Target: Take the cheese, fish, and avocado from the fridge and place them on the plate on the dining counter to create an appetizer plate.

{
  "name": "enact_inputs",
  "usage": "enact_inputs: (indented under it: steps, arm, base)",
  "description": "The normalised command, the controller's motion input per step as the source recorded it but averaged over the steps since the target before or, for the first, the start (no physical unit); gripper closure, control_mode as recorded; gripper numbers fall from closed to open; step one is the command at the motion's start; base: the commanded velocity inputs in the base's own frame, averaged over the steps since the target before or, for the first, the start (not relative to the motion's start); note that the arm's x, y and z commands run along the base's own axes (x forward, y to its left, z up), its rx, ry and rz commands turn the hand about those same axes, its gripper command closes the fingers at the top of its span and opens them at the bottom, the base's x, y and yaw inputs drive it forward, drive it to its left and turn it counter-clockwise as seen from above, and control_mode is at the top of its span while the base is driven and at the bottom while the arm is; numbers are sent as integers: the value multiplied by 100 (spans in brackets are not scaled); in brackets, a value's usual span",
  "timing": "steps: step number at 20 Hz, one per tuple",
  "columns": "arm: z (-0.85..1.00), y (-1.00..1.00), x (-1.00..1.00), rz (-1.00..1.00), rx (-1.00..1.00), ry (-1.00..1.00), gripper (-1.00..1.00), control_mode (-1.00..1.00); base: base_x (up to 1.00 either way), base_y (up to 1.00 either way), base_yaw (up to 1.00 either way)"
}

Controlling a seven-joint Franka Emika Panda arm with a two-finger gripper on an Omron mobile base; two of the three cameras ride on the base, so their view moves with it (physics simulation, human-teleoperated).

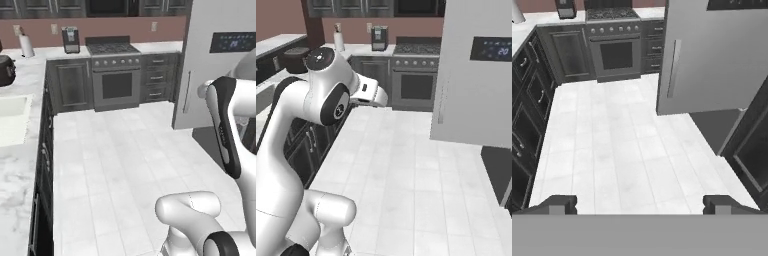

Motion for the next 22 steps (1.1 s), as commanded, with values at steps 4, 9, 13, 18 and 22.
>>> enact_inputs:
  steps: [4, 9, 13, 18, 22]
  arm:
    - [0, 0, 0, 0, 0, 0, -100, 100]
    - [0, 0, 0, 0, 0, 0, -100, 100]
    - [0, 0, 0, 0, 0, 0, -100, 100]
    - [0, 0, 0, 0, 0, 0, -100, 100]
    - [0, 0, 0, 0, 0, 0, -100, 100]
  base:
    - [100, 0, -1]
    - [100, 0, -6]
    - [100, 0, -12]
    - [100, 0, -19]
    - [100, 0, -27]
